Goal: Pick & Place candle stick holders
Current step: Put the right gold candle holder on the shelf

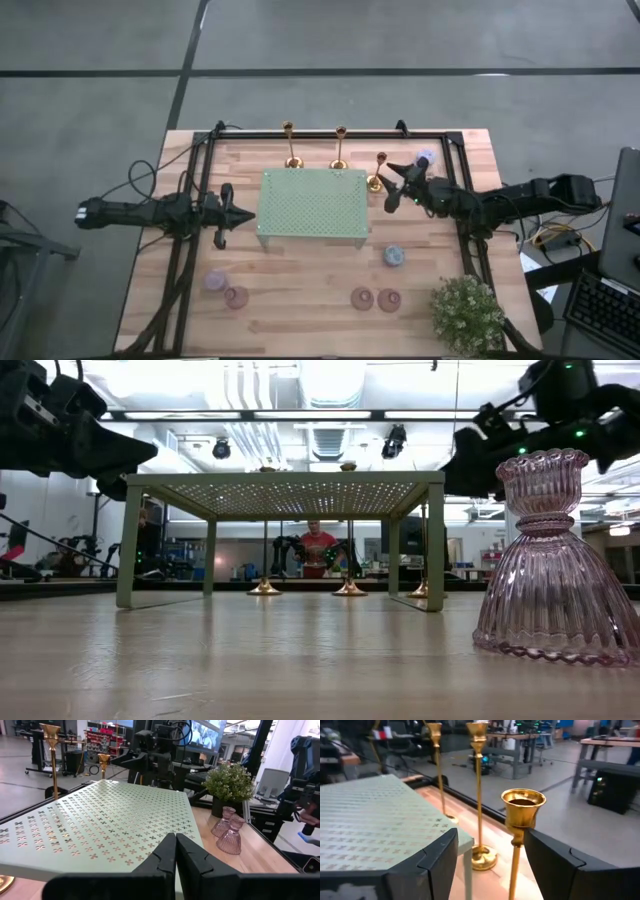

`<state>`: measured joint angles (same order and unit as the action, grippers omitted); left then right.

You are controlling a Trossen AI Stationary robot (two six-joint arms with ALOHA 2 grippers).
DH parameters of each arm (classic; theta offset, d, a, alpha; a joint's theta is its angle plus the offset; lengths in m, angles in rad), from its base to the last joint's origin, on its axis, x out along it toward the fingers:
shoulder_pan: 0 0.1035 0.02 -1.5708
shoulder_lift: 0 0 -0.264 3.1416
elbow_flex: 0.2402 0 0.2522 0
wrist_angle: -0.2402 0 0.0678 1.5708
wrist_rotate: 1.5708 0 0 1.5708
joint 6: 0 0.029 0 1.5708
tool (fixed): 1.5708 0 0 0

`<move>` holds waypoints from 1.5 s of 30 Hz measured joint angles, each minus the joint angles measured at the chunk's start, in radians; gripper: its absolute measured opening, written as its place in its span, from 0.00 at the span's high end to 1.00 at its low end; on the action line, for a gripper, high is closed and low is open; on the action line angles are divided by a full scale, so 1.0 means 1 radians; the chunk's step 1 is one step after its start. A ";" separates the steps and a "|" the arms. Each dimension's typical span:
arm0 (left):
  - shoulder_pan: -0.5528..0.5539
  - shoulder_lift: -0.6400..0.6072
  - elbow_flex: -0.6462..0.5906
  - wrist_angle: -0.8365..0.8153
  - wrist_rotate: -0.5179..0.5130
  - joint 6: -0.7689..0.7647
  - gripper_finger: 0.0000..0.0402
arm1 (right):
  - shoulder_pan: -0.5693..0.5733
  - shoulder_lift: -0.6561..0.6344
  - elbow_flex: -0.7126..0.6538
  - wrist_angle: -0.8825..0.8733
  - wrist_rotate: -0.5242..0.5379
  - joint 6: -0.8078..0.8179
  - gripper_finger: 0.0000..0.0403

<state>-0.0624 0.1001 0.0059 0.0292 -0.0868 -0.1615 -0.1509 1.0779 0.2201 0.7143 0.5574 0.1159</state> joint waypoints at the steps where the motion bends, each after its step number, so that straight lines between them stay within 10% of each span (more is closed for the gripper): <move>1: 0.000 0.000 0.000 0.000 0.000 0.000 0.97 | 0.000 0.014 0.006 -0.001 0.018 -0.003 0.45; 45: 0.000 0.000 0.000 0.000 0.000 0.000 0.97 | -0.060 0.122 0.096 0.002 0.148 -0.045 0.59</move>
<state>-0.0626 0.1001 0.0059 0.0292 -0.0868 -0.1613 -0.2108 1.2003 0.3161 0.7166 0.7059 0.0709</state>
